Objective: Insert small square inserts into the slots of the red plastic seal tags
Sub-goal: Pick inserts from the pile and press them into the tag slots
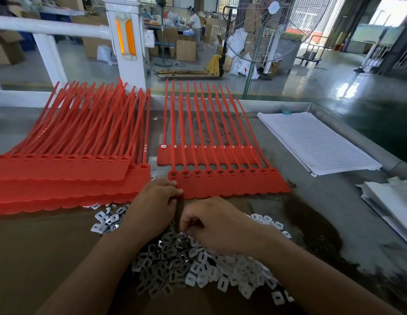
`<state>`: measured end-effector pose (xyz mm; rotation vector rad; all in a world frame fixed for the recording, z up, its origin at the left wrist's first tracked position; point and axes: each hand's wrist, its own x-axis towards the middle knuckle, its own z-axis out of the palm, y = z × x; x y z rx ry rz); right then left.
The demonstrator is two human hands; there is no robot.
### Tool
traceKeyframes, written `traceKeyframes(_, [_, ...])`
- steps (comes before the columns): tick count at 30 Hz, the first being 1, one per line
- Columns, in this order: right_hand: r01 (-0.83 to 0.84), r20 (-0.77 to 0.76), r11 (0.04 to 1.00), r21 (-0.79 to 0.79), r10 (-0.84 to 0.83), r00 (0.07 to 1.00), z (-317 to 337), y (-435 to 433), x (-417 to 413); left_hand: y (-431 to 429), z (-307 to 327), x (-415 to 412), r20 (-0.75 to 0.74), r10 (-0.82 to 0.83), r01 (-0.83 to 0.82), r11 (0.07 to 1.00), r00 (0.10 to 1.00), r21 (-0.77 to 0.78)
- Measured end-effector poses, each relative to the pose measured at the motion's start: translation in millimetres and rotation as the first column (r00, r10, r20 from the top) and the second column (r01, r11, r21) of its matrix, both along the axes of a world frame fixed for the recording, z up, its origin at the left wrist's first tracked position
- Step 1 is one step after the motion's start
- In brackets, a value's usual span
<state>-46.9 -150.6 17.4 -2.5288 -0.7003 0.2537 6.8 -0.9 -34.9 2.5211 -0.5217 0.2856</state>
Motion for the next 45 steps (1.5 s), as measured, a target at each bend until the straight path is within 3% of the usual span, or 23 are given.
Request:
traceKeyframes(12, [-0.089, 0.02, 0.992, -0.088, 0.091, 0.996, -0.3, 6.3, -2.3, 0.4, -0.7, 2.3, 0.009, 0.002, -0.002, 1.0, 1.0, 0.008])
traceKeyframes(23, [-0.018, -0.012, 0.999, 0.03, 0.018, 1.0, 1.0, 1.1, -0.7, 0.1, -0.7, 2.5, 0.014, 0.002, -0.002, 1.0, 1.0, 0.003])
traceKeyframes(45, [0.012, -0.001, 0.998, 0.064, -0.012, 1.0, -1.1, 0.3, -1.2, 0.4, 4.3, -1.5, -0.014, -0.01, 0.01, 1.0, 1.0, -0.002])
